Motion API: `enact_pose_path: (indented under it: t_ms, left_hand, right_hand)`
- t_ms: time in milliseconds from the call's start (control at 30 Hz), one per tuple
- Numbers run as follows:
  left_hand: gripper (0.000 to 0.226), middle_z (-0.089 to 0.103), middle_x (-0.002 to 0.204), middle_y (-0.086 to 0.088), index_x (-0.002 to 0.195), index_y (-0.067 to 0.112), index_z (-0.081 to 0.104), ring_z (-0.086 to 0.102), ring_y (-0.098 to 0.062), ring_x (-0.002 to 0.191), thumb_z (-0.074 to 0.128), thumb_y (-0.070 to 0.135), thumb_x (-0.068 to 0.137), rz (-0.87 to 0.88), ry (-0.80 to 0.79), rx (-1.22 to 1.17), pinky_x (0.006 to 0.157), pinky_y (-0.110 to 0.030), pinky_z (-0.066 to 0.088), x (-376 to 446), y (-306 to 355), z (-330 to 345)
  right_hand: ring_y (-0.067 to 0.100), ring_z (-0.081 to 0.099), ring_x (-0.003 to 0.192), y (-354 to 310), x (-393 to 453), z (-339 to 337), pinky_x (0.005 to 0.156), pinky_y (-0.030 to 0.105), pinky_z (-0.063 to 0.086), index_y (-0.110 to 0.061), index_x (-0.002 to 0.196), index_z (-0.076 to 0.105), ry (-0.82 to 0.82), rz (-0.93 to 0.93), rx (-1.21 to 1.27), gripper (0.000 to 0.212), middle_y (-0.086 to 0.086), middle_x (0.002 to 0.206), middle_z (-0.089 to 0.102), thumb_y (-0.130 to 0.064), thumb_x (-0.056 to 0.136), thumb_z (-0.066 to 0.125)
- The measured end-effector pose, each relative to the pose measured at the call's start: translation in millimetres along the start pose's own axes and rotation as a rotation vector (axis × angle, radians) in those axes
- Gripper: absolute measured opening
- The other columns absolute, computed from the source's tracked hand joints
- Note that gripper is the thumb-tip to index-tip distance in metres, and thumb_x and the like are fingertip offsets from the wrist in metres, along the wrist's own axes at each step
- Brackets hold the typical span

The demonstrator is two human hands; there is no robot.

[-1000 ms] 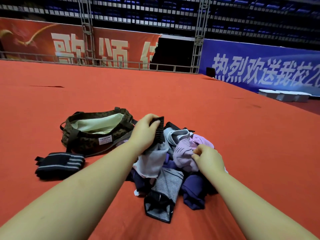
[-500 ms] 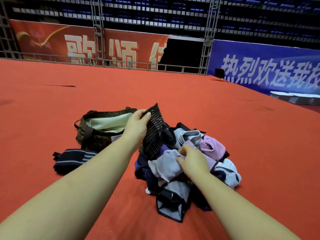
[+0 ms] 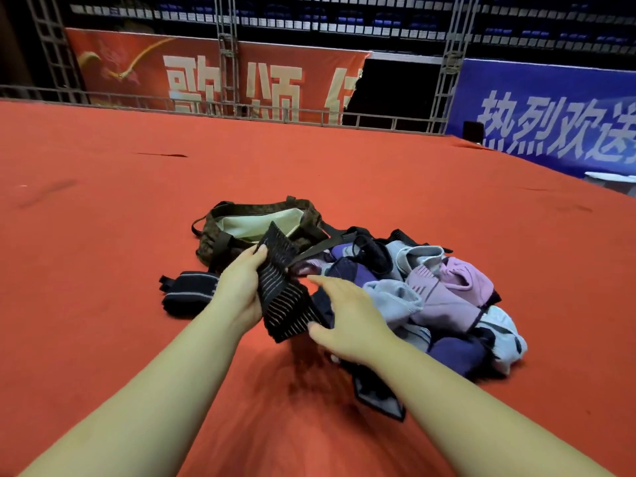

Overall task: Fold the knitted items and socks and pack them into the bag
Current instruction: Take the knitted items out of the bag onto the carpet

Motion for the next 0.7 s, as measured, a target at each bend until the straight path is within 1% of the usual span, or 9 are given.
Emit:
enact_pose_path:
  t_ms: [100,167,233,267,367,433,533,600,700]
  left_hand:
    - [0.026,0.056,0.054,-0.003,0.085,0.008,0.056,0.055,-0.013,0.049,0.04,0.022,0.1,-0.108,0.018,-0.154,0.055,-0.024,0.051,-16,-9,-19]
    - [0.024,0.054,0.05,-0.002,0.082,0.01,0.051,0.055,-0.013,0.044,0.041,0.024,0.099,-0.134,0.054,-0.223,0.05,-0.021,0.051,-26,-12,-37]
    - [0.023,0.055,0.05,-0.001,0.082,0.011,0.049,0.056,-0.012,0.042,0.042,0.024,0.099,-0.137,0.097,-0.281,0.049,-0.021,0.05,-38,-14,-56]
    - [0.025,0.056,0.052,-0.001,0.08,0.011,0.051,0.056,-0.012,0.042,0.042,0.023,0.099,-0.141,0.126,-0.304,0.051,-0.023,0.05,-44,-16,-68]
    - [0.04,0.055,0.057,-0.006,0.063,0.012,0.047,0.058,-0.02,0.05,0.041,0.033,0.097,-0.194,0.193,-0.365,0.064,-0.033,0.047,-62,-31,-100]
    - [0.052,0.059,0.066,-0.015,0.061,0.01,0.043,0.063,-0.028,0.066,0.042,0.053,0.09,-0.275,0.195,-0.351,0.073,-0.038,0.047,-72,-45,-117]
    - [0.07,0.065,0.093,-0.025,0.082,0.002,0.053,0.064,-0.037,0.088,0.049,0.071,0.074,-0.429,0.172,-0.261,0.079,-0.048,0.05,-86,-62,-138]
    - [0.066,0.066,0.098,-0.023,0.096,-0.001,0.058,0.066,-0.033,0.086,0.054,0.061,0.075,-0.52,0.083,-0.199,0.077,-0.044,0.055,-92,-68,-144]
    - [0.019,0.071,0.086,-0.01,0.099,0.005,0.062,0.07,-0.019,0.07,0.052,0.019,0.091,-0.542,0.051,0.186,0.063,-0.029,0.059,-94,-73,-163]
  right_hand:
    - [0.019,0.06,0.104,-17,-6,43,0.092,0.036,0.046,-0.03,0.128,0.044,-0.192,0.09,0.178,0.064,-0.006,0.11,0.065,-0.041,0.071,0.07]
    - [0.014,0.062,0.095,-19,-14,65,0.089,0.035,0.048,-0.03,0.116,0.053,-0.261,0.191,0.321,0.045,-0.006,0.099,0.067,-0.039,0.076,0.072]
    - [0.01,0.063,0.083,-28,-27,81,0.081,0.032,0.05,-0.029,0.094,0.062,-0.276,0.188,0.426,0.015,-0.007,0.088,0.068,-0.033,0.082,0.07]
    - [0.006,0.06,0.075,-32,-35,87,0.075,0.029,0.049,-0.029,0.084,0.061,-0.282,0.19,0.495,0.007,-0.009,0.08,0.067,-0.029,0.085,0.068]
    - [-0.006,0.048,0.056,-31,-60,97,0.058,0.017,0.04,-0.023,0.07,0.058,-0.257,0.272,0.631,0.02,-0.013,0.059,0.058,-0.019,0.088,0.065]
    - [-0.002,0.045,0.054,-21,-73,96,0.056,0.019,0.037,-0.019,0.066,0.058,-0.222,0.344,0.602,0.022,-0.011,0.058,0.055,-0.02,0.086,0.067]
    - [0.003,0.047,0.055,-11,-82,88,0.057,0.023,0.038,-0.013,0.067,0.061,-0.197,0.389,0.52,0.023,-0.006,0.059,0.056,-0.026,0.084,0.069]
    - [0.001,0.049,0.054,-6,-83,79,0.056,0.019,0.039,-0.015,0.069,0.064,-0.2,0.389,0.422,0.021,-0.007,0.059,0.059,-0.03,0.082,0.07]
    - [-0.003,0.047,0.049,-2,-81,70,0.054,0.013,0.034,-0.019,0.064,0.063,-0.22,0.36,0.366,0.023,-0.01,0.053,0.056,-0.032,0.081,0.071]
Point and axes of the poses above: each hand's wrist, its own x-axis towards the middle knuckle, its own z-axis out of the palm, y = z × x, the point moved 9 cm from there along x, towards the middle knuckle
